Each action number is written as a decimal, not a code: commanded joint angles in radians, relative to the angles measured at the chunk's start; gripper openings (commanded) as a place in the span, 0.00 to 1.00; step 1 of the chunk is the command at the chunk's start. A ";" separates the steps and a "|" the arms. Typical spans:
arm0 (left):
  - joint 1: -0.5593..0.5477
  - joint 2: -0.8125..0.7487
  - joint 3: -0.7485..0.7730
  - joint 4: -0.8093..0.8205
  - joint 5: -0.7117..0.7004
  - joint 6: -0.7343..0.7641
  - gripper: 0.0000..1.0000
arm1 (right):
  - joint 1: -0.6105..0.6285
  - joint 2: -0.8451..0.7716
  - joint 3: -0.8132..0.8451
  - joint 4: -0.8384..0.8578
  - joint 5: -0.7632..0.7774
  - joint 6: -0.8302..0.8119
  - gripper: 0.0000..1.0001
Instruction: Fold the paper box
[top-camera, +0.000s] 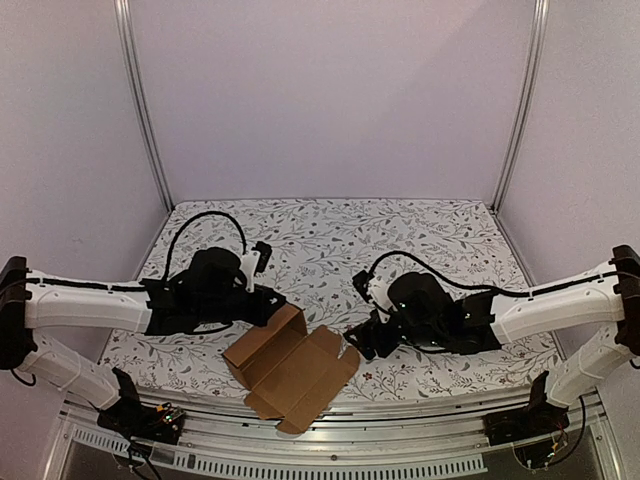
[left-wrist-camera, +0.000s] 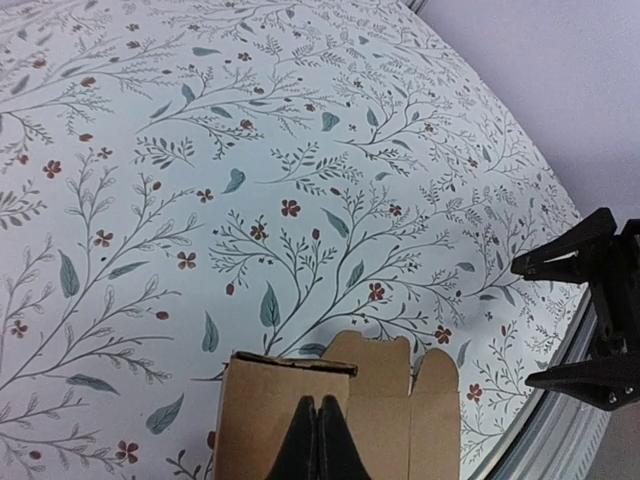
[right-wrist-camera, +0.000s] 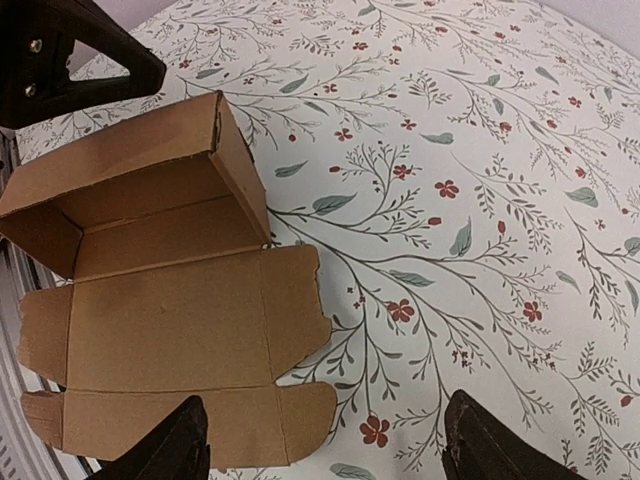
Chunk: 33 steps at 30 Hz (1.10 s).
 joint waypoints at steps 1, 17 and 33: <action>-0.007 -0.037 -0.001 -0.096 0.027 0.005 0.00 | -0.014 -0.017 -0.019 -0.144 -0.062 0.190 0.77; -0.007 -0.028 0.005 -0.220 0.019 -0.001 0.00 | -0.069 0.140 -0.018 -0.090 -0.276 0.332 0.49; 0.006 -0.026 -0.031 -0.219 -0.008 -0.011 0.00 | -0.098 0.238 -0.062 0.114 -0.400 0.427 0.39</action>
